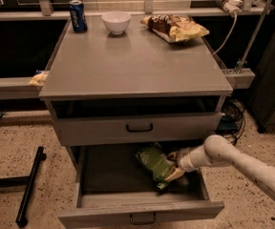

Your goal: Place green rice chip bag into middle drawer

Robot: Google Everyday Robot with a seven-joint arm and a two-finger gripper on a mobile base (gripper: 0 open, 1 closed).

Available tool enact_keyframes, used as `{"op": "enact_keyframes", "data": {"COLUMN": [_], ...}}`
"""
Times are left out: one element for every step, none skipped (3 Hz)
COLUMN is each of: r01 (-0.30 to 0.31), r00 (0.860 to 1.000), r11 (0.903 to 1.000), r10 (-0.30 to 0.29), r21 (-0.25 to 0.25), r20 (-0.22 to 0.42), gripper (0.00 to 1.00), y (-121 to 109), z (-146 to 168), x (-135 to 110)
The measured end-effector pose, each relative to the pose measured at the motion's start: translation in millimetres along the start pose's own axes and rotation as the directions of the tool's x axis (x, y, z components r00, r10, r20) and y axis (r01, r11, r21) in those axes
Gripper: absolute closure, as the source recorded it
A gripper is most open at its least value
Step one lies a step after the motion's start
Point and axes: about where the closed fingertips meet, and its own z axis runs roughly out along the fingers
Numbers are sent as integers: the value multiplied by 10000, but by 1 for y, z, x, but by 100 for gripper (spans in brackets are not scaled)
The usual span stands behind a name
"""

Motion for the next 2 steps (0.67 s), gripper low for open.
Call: {"op": "enact_keyframes", "data": {"r01": [111,143], "r00": [9999,9999], "r11": [9999,9994], "r10": [-111,-141], "r21": [123,308], "r20": [-57,-64], "gripper": [36,11], "y": [-2,-2], "z": [-7,-17], "x": [-5,-11]}}
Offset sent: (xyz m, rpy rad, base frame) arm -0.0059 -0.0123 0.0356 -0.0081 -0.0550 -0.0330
